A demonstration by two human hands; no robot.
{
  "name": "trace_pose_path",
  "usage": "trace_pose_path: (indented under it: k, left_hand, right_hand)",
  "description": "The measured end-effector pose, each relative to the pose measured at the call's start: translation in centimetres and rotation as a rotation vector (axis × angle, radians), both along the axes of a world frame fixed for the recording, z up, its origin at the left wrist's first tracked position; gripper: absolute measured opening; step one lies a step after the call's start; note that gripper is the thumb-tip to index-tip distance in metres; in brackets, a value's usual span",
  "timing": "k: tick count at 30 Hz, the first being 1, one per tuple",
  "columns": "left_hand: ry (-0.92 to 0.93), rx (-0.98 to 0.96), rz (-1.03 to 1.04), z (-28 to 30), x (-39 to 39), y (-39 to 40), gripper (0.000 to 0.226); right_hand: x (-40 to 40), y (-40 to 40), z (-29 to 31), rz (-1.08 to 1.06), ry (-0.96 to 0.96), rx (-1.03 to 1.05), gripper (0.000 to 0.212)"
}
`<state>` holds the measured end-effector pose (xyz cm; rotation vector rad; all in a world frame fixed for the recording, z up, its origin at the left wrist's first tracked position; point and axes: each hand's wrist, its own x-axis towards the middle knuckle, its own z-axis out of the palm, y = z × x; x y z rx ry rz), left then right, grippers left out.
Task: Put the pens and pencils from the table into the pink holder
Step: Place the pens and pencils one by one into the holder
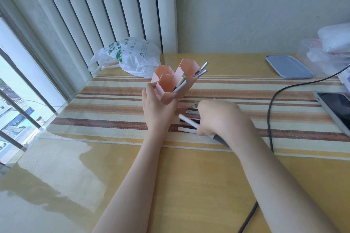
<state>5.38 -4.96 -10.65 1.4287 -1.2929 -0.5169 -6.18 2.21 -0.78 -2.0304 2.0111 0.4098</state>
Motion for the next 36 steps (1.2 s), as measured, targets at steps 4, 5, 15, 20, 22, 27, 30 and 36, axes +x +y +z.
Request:
trace_pose_path:
  k: [4, 5, 15, 20, 22, 27, 30, 36]
  left_hand:
    - [-0.004, -0.003, -0.008, -0.1, 0.0, -0.1, 0.048]
    - [0.000, 0.000, -0.010, -0.1, 0.0, -0.1, 0.048]
    - [-0.015, -0.006, -0.003, 0.1, 0.0, 0.1, 0.048]
    - [-0.023, 0.007, -0.009, 0.2, 0.0, 0.2, 0.050]
    - [-0.027, 0.007, -0.010, 0.2, 0.0, 0.3, 0.051]
    - [-0.028, -0.001, -0.003, 0.2, -0.1, 0.3, 0.051]
    - [-0.031, -0.008, 0.001, 0.3, -0.2, 0.3, 0.051]
    - [-0.032, -0.020, -0.011, 0.3, -0.3, 0.4, 0.052]
  right_hand:
    - [-1.6, 0.0, 1.2, -0.100, -0.394, 0.024, 0.013]
    - [-2.1, 0.0, 1.5, -0.102, -0.458, -0.008, 0.016]
    - [-4.7, -1.0, 2.6, -0.155, -0.902, -0.604, 0.022]
    - [-4.4, -0.8, 2.9, -0.137, -1.019, -0.694, 0.033]
    - [-4.5, -1.0, 2.9, -0.129, -1.098, -0.760, 0.032]
    - [-3.9, -1.2, 2.3, -0.114, -1.202, -0.925, 0.027]
    - [-2.6, -1.5, 1.5, -0.070, -1.162, -1.010, 0.032]
    - [-0.4, -2.1, -1.0, 0.045, -0.936, -1.204, 0.026]
